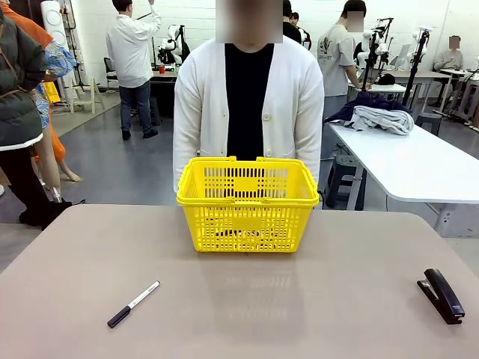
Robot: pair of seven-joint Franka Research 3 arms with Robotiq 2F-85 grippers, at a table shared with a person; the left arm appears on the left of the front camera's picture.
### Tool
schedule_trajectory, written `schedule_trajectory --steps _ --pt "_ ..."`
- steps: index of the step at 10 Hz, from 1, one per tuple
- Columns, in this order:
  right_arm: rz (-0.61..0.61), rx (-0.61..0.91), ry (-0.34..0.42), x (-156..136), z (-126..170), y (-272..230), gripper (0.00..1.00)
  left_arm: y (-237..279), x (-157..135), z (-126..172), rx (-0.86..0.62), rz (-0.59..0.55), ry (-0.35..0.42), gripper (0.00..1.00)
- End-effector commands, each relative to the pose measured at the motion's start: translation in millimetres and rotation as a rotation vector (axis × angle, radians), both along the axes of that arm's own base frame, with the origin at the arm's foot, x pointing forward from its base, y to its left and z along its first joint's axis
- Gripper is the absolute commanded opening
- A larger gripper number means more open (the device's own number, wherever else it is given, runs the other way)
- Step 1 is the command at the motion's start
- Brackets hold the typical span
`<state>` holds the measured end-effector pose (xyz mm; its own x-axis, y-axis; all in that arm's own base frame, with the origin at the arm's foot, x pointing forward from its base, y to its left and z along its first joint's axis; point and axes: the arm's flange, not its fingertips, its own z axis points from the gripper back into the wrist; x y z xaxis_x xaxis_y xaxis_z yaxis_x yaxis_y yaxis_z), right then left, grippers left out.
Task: Place the items the person wants into the basket.
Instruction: Pick up the item the person points to and place it in the Market Basket.
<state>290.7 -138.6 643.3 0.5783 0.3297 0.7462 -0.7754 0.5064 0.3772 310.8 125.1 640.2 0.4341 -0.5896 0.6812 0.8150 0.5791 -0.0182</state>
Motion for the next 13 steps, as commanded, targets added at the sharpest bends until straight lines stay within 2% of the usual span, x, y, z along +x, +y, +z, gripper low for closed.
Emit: schedule_trajectory --steps 1,2,3,13 --pt "0.0 -0.019 -0.032 -8.4 -11.0 2.4 1.0 0.5 -0.8 -0.5 -0.015 -0.016 -0.009 1.0" --pt "-0.004 -0.043 -0.029 -8.4 -12.2 3.0 1.0 0.5 -0.8 -0.5 -0.015 -0.016 -0.009 1.0" --pt "-0.004 -0.013 -0.016 -4.2 -0.7 -2.1 1.0 0.5 -0.8 -0.5 -0.015 -0.016 -0.009 1.0" --pt "-0.004 -0.013 -0.016 -4.2 -0.7 -2.1 1.0 0.5 -0.8 -0.5 -0.015 -0.016 -0.009 1.0"
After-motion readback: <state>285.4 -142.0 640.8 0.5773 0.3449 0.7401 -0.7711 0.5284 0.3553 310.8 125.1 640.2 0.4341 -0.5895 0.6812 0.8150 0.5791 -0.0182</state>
